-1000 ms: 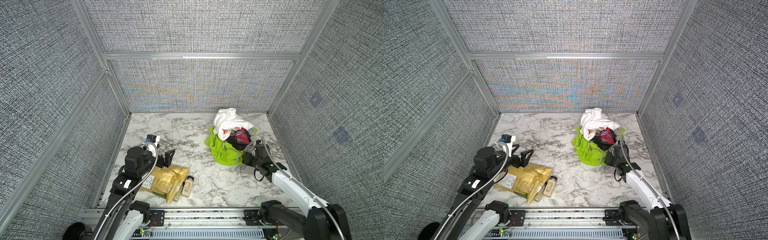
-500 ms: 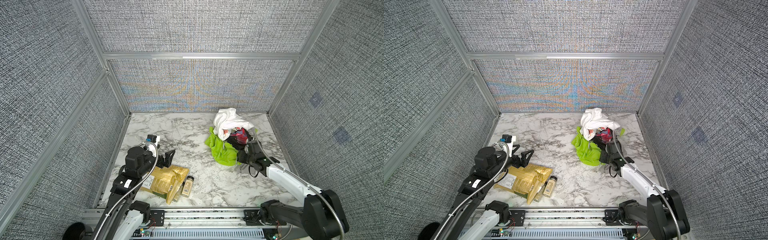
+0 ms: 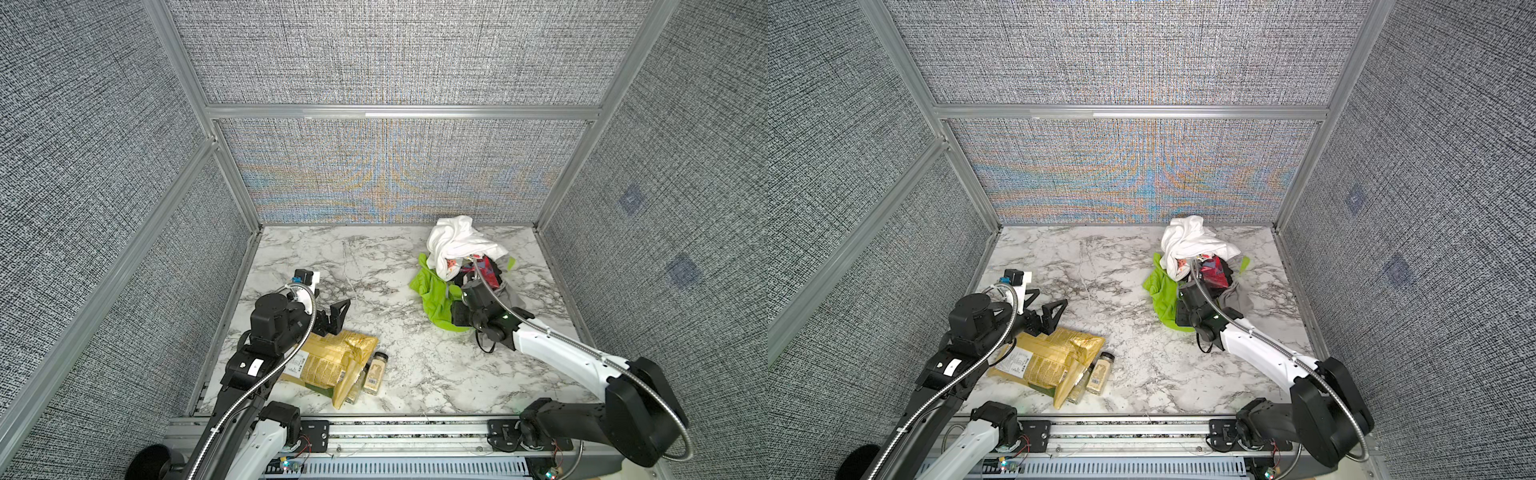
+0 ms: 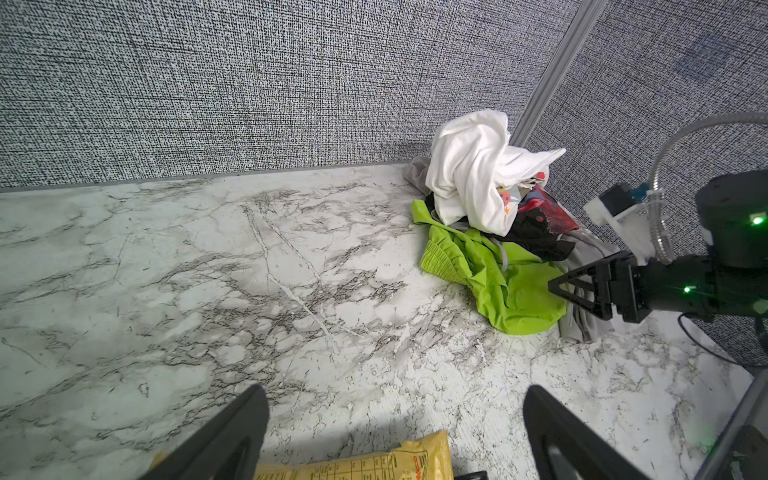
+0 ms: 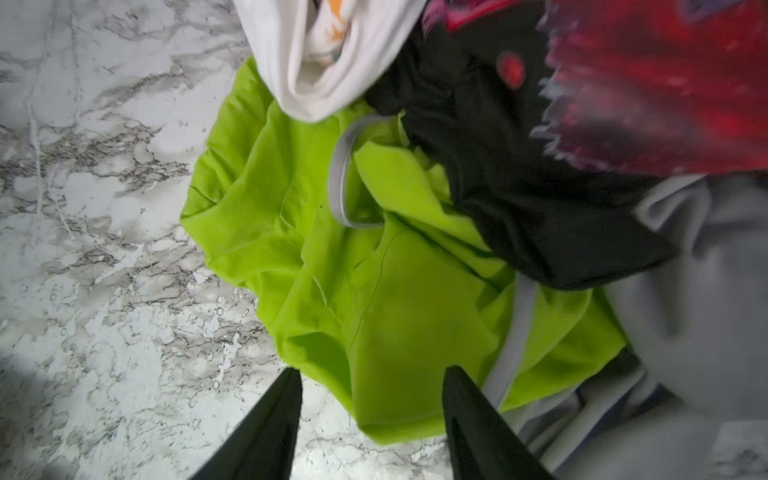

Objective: Pick out a specific cloth from the pile
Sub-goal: 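Close the right gripper on the lime-green shorts at the pile's edge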

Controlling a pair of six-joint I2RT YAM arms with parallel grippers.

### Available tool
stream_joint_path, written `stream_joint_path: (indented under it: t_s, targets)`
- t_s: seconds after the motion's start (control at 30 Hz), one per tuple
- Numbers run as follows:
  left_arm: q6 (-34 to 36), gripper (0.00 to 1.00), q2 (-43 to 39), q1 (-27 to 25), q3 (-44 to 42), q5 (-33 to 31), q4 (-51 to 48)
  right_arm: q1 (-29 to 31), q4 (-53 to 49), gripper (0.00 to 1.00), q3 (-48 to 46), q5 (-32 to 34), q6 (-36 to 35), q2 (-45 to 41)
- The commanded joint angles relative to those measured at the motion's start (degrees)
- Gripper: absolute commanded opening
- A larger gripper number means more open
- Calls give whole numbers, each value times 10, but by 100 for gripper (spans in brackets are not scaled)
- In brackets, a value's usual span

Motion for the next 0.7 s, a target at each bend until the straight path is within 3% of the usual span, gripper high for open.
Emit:
stream_joint_path:
  t_s: [0.0,0.1,0.2,0.4,0.57,0.67]
  targets:
    - [-3,99,-2,0,0,6,16,17,-14,63,-17,44,71,18]
    - [-4,99,-5,0,-1,8,18,18,-21,66,-28,66,106,38]
    - [-4,98,-5,0,-1,11,19,19,15,63,-33,53,80,58]
    - [-6,99,-4,0,-1,13,18,19,6,22,-1,80,52,63]
    - [-8,99,-5,0,-1,12,18,21,-11,3,0,82,34,14]
    - [-11,99,-6,0,-1,13,20,23,-44,0,16,96,25,-18]
